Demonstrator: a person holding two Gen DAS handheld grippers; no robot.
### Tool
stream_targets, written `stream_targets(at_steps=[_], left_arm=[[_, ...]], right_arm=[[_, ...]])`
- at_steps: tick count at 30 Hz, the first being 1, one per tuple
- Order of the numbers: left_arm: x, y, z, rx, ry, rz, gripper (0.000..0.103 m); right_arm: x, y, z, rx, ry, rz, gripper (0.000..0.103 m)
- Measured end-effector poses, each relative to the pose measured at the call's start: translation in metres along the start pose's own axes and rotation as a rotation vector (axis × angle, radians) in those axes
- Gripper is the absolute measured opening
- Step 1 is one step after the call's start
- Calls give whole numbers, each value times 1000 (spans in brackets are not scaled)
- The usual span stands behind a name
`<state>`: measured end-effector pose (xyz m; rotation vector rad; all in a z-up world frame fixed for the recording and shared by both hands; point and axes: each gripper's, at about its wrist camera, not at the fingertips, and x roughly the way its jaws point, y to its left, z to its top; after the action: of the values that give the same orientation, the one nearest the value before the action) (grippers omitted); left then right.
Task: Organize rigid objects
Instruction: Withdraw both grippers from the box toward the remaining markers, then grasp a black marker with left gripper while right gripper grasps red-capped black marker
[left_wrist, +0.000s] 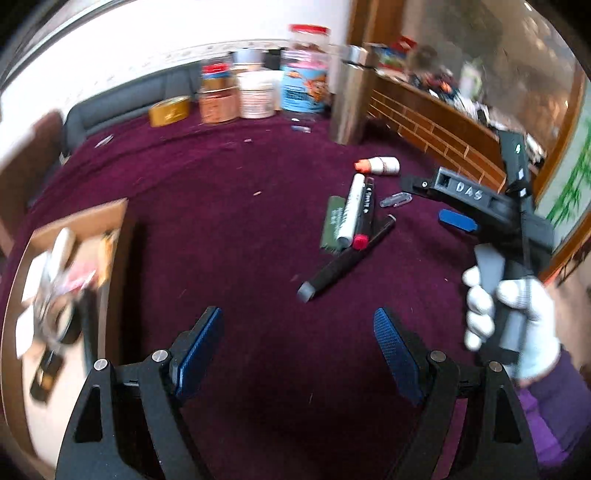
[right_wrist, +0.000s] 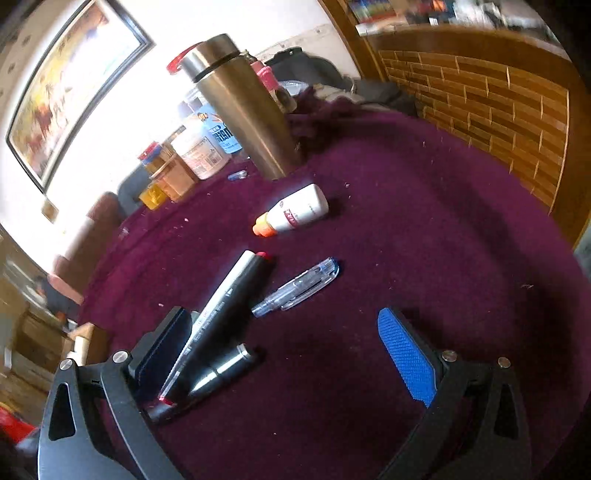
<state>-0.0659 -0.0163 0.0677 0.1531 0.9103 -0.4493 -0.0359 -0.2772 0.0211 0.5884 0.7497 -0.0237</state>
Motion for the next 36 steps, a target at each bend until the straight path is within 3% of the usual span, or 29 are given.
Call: stream_targets(at_steps=[6, 7, 8, 11, 19, 22, 26, 27, 28, 29, 31, 36], left_arm=[[55, -33, 20, 155, 26, 33, 76], [61, -36, 20, 161, 35, 21, 61], [67, -36, 21, 148, 60, -17, 26], [63, -29, 15, 90, 79, -88, 14], [18, 15, -27, -34, 112, -72, 17], [21, 17, -29, -48, 116, -52, 42], [38, 0, -21, 4, 83, -21, 60], [41, -6, -21, 30, 81, 3, 61], [42, -12, -20, 59, 84, 26, 59], [41, -13, -19, 65, 74, 9, 39], [36, -10, -20, 48, 74, -19, 13], [2, 23, -27, -116, 35, -151, 12]], right_arm=[[4, -9, -1, 30, 22, 25, 101], [4, -9, -2, 28, 22, 23, 101], [4, -8, -2, 25, 23, 20, 101], [5, -9, -3, 23, 24, 17, 101], [7, -7, -3, 12, 28, 7, 102], [6, -8, -3, 11, 27, 8, 102], [6, -10, -3, 16, 23, 16, 102], [6, -10, -3, 17, 23, 17, 102], [5, -11, -3, 19, 22, 19, 102], [5, -11, -3, 21, 21, 22, 102], [5, -12, -3, 23, 20, 25, 102], [7, -3, -2, -19, 48, -25, 100]])
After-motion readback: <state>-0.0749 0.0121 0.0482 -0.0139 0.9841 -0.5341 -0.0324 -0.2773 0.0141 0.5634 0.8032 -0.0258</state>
